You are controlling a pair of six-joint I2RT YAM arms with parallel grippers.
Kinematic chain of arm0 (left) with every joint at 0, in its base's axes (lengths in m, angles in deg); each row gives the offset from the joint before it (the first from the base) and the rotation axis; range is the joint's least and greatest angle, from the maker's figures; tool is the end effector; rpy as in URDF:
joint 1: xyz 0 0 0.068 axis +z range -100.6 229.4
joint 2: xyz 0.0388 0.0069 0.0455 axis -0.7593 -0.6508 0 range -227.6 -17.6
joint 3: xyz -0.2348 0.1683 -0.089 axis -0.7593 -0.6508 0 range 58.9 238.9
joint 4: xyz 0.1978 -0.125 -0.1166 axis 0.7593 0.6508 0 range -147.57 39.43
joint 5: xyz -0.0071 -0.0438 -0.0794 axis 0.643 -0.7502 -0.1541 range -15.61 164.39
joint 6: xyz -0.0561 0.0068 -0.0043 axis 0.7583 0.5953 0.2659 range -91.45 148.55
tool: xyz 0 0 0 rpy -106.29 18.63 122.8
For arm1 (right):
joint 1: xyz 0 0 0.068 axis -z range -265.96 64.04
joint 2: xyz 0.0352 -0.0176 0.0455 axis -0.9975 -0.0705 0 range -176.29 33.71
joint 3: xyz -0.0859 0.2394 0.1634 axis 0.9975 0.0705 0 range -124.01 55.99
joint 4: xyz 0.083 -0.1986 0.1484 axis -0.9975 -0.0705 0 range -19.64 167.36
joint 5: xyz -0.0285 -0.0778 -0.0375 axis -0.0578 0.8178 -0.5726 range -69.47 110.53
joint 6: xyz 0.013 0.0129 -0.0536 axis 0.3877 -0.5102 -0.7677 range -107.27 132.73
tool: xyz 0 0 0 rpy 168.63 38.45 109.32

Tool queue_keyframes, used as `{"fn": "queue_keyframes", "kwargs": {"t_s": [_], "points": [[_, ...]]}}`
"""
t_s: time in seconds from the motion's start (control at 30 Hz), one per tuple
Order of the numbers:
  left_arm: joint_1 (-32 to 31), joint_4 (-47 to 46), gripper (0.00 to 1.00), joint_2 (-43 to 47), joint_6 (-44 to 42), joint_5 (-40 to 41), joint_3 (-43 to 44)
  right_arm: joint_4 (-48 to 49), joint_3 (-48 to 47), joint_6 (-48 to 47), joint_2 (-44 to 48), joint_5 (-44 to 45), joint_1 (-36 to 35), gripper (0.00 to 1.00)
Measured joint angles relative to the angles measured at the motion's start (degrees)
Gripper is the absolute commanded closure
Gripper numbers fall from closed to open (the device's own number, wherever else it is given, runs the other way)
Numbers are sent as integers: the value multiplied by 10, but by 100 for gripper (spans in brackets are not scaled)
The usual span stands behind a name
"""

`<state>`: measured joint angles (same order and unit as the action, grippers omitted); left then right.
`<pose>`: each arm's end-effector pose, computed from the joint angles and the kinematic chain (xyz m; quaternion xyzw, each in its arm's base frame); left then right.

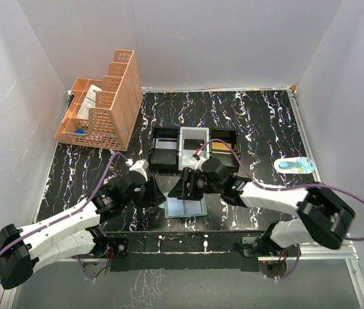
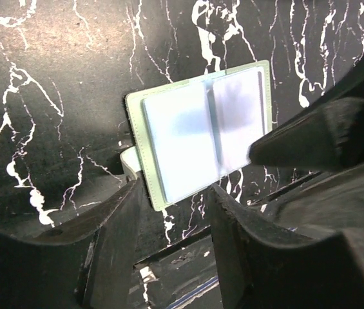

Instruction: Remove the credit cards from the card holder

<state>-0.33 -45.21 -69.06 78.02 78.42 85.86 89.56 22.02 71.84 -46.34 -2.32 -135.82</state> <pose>0.1155 -0.1318 0.2287 -0.0137 0.8938 -0.3201 0.3137 0.1650 0.2195 0.2070 -0.0232 0.8696 0.4770 0.1255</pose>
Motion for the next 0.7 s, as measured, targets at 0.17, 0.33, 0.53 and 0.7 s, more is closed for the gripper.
{"fn": "queue_keyframes", "kwargs": {"t_s": [0.17,0.33,0.53,0.7], "points": [[0,-27,50,-14,-11,-30,2,-99,-1,-24,109,146,0,43],[-9,-49,48,-87,-34,-68,36,-205,0,-40,120,248,4,46],[-18,-64,46,-141,-47,-77,57,-246,0,-54,91,268,5,54],[-19,-59,47,-188,-47,-76,57,-249,0,-64,70,260,5,56]]}}
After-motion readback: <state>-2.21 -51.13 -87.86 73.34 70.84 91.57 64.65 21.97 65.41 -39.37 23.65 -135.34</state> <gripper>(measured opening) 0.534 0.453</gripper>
